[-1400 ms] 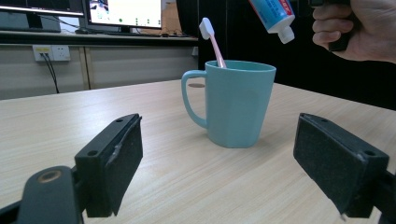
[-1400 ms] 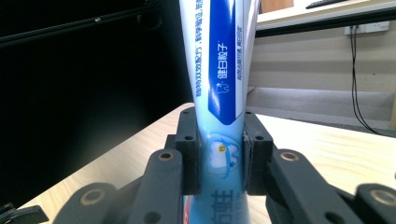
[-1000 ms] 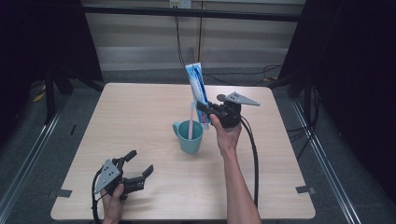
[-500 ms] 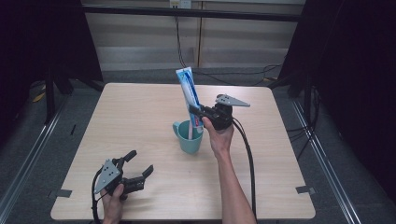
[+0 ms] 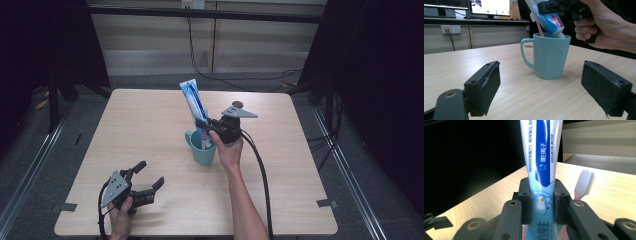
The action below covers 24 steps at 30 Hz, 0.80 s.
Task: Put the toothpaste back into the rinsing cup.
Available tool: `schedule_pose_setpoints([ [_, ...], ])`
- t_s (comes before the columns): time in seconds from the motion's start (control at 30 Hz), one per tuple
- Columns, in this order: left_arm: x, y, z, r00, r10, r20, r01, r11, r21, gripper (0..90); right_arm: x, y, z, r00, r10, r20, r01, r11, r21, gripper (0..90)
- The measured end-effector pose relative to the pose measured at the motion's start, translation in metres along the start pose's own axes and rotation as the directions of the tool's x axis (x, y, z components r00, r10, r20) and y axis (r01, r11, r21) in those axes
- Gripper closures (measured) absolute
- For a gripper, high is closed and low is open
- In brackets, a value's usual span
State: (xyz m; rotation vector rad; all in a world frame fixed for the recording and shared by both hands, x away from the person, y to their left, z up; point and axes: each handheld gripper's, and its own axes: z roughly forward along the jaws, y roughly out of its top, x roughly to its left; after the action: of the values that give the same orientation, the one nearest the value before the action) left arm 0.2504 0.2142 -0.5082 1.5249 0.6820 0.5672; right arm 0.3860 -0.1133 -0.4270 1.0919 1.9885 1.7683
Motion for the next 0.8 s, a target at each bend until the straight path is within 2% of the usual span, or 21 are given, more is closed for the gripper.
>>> schedule_pose_setpoints([
  [0.23, 0.0, 0.0, 0.0, 1.0, 0.006, 0.001, -0.006, 1.0, 0.006, 15.7, -0.001, -0.012, 0.003, 1.0, -0.007, -0.003, 0.007, 0.999, 0.036, 72.7],
  [0.47, 0.0, 0.0, 0.0, 1.0, 0.0, 0.003, 0.0, 1.0, 0.002, 15.7, 0.0, -0.016, 0.007, 0.9999, -0.012, -0.006, 0.012, 0.996, 0.083, 72.3],
  [0.63, 0.001, 0.0, 0.0, 0.9999, 0.01, 0.012, -0.011, 0.9999, 0.008, 15.7, -0.002, -0.019, 0.007, 1.0, -0.006, -0.005, 0.006, 0.996, 0.093, 72.0],
  [0.67, 0.0, 0.0, 0.0, 1.0, -0.003, 0.004, 0.003, 1.0, 0.004, 15.7, -0.001, -0.019, 0.006, 1.0, -0.004, -0.004, 0.005, 0.995, 0.096, 72.0],
  [0.7, 0.001, 0.0, 0.0, 1.0, -0.001, 0.006, 0.001, 1.0, 0.005, 15.7, -0.002, -0.019, 0.006, 1.0, -0.005, -0.004, 0.005, 0.995, 0.097, 71.9],
  [0.8, 0.001, 0.0, 0.0, 1.0, 0.004, 0.007, -0.004, 1.0, 0.005, 15.7, -0.003, -0.021, 0.004, 1.0, -0.009, 0.004, 0.008, 0.992, 0.123, 71.4],
])
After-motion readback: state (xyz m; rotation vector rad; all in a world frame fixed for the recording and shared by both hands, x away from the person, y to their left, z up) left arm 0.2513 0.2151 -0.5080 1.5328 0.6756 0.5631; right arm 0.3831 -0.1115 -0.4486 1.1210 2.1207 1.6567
